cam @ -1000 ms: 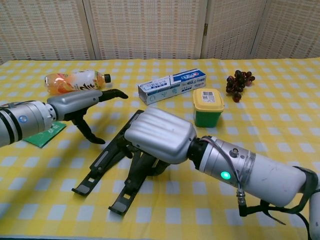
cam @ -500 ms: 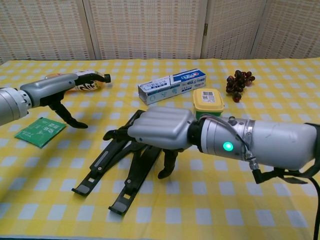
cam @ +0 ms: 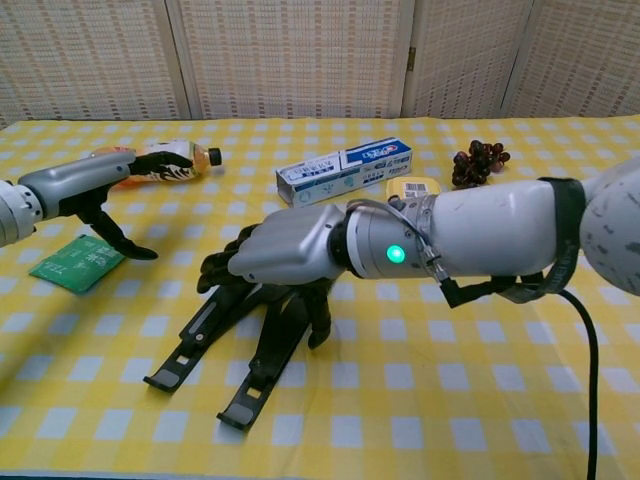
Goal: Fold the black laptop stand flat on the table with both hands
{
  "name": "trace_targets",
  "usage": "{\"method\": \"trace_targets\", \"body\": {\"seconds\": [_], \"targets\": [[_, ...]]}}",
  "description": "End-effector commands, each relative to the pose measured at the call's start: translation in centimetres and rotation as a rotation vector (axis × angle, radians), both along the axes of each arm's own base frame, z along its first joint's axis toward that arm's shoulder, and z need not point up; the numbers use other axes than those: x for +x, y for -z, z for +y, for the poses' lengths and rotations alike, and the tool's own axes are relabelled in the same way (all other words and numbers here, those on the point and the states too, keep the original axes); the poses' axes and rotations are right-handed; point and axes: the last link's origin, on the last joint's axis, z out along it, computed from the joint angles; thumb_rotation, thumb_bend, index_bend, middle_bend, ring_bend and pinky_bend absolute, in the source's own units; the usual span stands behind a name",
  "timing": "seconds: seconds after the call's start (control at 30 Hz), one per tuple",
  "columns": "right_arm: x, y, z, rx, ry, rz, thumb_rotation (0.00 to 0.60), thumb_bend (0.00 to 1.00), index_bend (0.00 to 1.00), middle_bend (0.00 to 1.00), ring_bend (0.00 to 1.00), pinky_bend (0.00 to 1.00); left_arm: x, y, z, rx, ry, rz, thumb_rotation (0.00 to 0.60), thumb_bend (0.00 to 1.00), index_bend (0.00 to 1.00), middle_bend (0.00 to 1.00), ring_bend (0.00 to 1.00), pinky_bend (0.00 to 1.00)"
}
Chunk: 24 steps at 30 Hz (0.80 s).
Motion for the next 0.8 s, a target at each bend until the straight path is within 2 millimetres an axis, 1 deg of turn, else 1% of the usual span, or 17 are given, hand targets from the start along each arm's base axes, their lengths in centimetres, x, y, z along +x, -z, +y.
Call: {"method": "trace_targets", "body": {"seconds": [0.03, 0.5, 0.63, 0.8], "targets": [[0.6, 0.7, -0.4, 0.009, 0.005, 0.024, 0.6, 0.15, 0.0, 0.0, 0.0, 0.0, -0.4, -0.2, 0.0, 0.002, -0.013, -0.003, 0.6, 0.17, 0.0, 0.0, 0.0, 0.0], [2.0, 2.3, -1.1, 0.022, 0.018, 0.09, 0.6, 0.15, 0.0, 0.01, 0.0, 0.0, -1.7, -0.6, 0.0, 0.007, -0.049, -0.016, 0.6, 0.17, 0.0, 0.0, 0.0, 0.0], [2.4, 2.6, -1.0, 0.023, 0.018, 0.098, 0.6, 0.15, 0.0, 0.05, 0.0, 0.0, -1.9, -0.7, 0.0, 0.01, -0.053, -0.021, 0.6, 0.17, 0.0, 0.0, 0.0, 0.0], [2.9, 2.8, -1.2, 0.016, 0.023, 0.095, 0.6, 0.15, 0.0, 0.13, 0.01, 0.0, -2.1, -0.8, -0.1, 0.012, -0.056, -0.023, 0.6, 0.17, 0.0, 0.0, 0.0, 0.0]]}}
